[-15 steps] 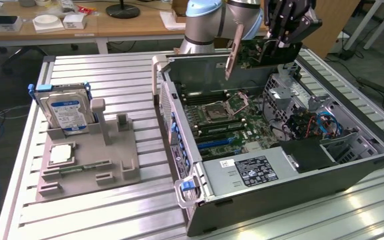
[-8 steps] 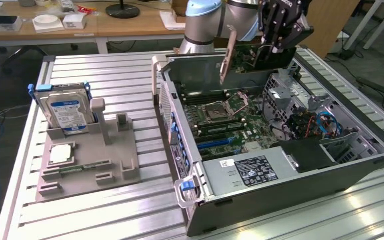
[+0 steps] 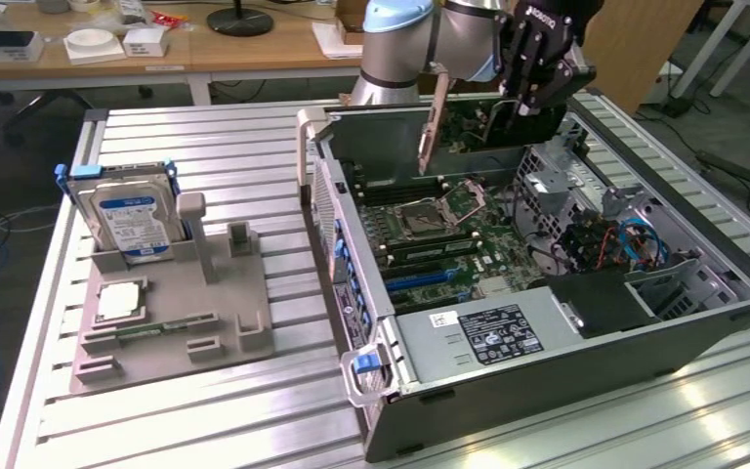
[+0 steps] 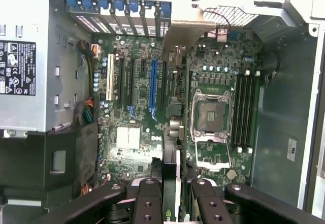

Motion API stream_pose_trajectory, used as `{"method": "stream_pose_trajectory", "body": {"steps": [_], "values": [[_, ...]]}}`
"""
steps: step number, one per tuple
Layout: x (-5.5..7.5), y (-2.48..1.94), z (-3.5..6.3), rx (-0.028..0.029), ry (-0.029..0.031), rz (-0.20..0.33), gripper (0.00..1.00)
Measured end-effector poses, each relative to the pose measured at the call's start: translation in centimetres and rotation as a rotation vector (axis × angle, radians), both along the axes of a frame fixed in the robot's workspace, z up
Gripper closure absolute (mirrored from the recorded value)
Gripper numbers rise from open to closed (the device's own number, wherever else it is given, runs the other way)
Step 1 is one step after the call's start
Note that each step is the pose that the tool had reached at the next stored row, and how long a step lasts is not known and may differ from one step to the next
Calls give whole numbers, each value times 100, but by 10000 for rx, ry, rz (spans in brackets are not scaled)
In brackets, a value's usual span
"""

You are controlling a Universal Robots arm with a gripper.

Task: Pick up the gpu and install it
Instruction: 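Insert the gpu into the slot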

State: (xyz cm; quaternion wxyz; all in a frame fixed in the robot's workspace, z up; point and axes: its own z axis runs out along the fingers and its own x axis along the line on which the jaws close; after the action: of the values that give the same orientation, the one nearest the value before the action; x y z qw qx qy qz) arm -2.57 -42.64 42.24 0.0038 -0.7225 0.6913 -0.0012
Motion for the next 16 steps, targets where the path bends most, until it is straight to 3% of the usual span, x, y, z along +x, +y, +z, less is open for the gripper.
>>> {"method": "stream_pose_trajectory", "body": {"steps": [9,16], "values": [[-20,0,-154,-1,1,-8,73],[-21,0,-155,0,0,-8,73]]}}
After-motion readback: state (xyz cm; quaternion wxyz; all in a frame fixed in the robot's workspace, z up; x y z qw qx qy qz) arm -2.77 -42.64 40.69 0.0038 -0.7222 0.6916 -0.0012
